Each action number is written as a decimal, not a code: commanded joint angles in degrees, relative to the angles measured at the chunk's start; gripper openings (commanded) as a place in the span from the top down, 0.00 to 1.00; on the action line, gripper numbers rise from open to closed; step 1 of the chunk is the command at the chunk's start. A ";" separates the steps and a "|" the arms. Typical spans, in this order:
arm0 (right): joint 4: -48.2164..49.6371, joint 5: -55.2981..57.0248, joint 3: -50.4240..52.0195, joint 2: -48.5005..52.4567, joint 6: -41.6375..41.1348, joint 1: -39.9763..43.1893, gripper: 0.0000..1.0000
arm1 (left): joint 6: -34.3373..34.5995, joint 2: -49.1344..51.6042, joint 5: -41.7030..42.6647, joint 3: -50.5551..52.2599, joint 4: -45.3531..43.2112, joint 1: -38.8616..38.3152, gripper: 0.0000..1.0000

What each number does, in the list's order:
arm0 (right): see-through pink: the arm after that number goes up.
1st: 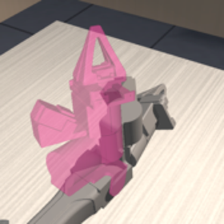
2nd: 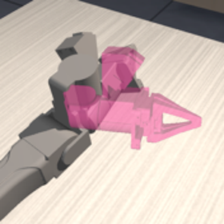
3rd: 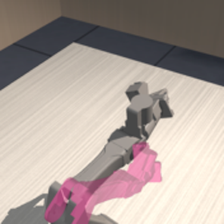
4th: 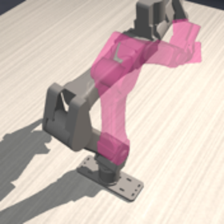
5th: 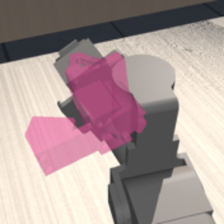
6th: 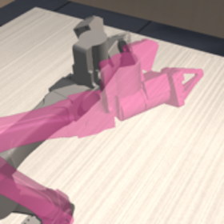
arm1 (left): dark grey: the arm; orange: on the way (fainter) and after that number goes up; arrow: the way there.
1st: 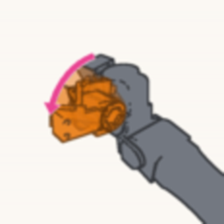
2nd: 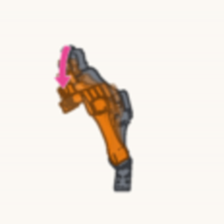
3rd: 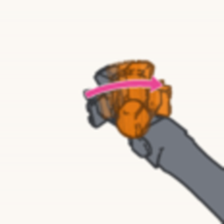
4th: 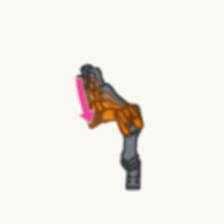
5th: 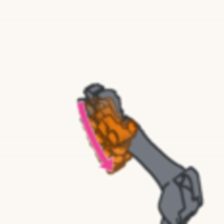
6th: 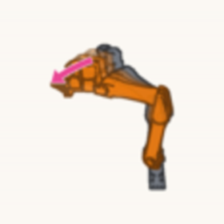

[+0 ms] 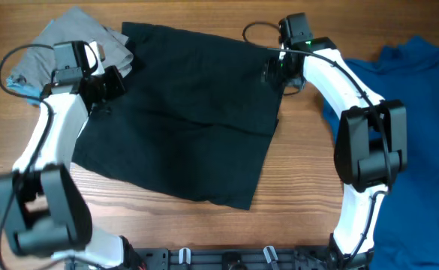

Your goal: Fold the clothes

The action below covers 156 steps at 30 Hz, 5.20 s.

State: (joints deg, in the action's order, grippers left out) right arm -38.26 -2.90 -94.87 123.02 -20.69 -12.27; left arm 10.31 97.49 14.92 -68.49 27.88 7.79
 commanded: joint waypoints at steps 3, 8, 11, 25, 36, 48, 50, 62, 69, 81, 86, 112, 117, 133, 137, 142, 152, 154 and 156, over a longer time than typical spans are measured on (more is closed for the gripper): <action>12.92 0.50 -0.63 3.82 -1.95 4.39 0.36 | -8.63 -13.97 1.99 0.11 9.35 -5.64 0.75; 17.66 -3.74 -0.63 8.31 -1.46 4.63 0.39 | -8.59 -23.56 2.01 0.11 12.13 -6.95 0.62; 17.46 -9.51 -0.63 9.53 1.99 4.63 0.49 | -8.57 -25.70 1.99 0.11 13.38 -6.95 0.57; 32.37 -9.77 -0.70 3.23 -0.46 10.62 0.96 | -8.39 -25.38 1.99 0.11 13.49 -6.95 0.53; 5.22 -19.80 -0.70 -8.85 2.93 18.34 0.18 | -8.41 -25.38 1.97 0.11 11.76 -6.95 0.34; -8.41 -9.57 14.58 -5.77 3.80 9.49 0.41 | -8.61 -25.38 1.97 0.11 13.88 -6.95 0.29; -12.74 -9.99 14.58 -5.79 3.89 9.51 0.40 | -8.63 -24.85 0.44 0.11 15.67 -6.95 0.30; -19.54 -17.40 14.62 -5.79 11.28 10.05 0.96 | -8.63 -17.86 -10.60 0.11 21.11 -6.93 0.31; 11.30 -25.35 14.60 -5.81 4.24 16.94 0.43 | -8.63 -15.08 -10.97 0.13 22.53 -6.93 0.27; -27.85 -19.93 13.55 -19.71 11.41 16.04 0.42 | -8.41 -5.92 -10.91 3.37 18.12 -6.95 0.39; -22.05 -16.11 23.43 -19.63 8.09 15.23 0.39 | -8.63 1.66 -7.91 5.29 6.73 -6.95 0.41; -5.22 -25.70 35.30 -19.98 11.47 15.02 0.93 | -9.90 4.07 0.72 4.24 5.73 -3.39 0.96; -7.13 -19.41 35.30 -19.98 5.11 15.08 0.48 | -9.88 1.29 0.70 3.89 11.08 -3.39 0.71; -8.46 -30.08 43.47 -19.98 5.57 15.30 0.77 | -0.35 -1.79 -2.27 11.32 19.89 2.93 0.19; -12.52 -20.83 40.81 -22.86 3.54 16.61 0.95 | 0.70 -1.73 0.31 14.27 17.68 2.93 0.23; -16.92 -14.82 36.37 -33.99 3.74 17.44 0.96 | 3.80 -1.70 0.22 20.35 10.38 2.95 0.59; -17.27 -14.82 36.35 -39.04 3.72 17.44 0.96 | 3.65 -5.92 3.72 21.22 14.21 2.99 0.27; -16.96 -14.82 36.37 -39.04 3.74 17.44 0.96 | 3.65 -5.90 3.72 21.27 17.57 2.97 0.18; -16.63 -14.82 36.37 -39.04 3.72 17.44 0.96 | 3.74 -5.88 5.35 22.05 19.98 2.93 0.22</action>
State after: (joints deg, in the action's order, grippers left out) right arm -55.27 -18.96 -57.58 85.36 -16.67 4.93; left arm 13.89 92.33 17.69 -47.31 46.24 10.63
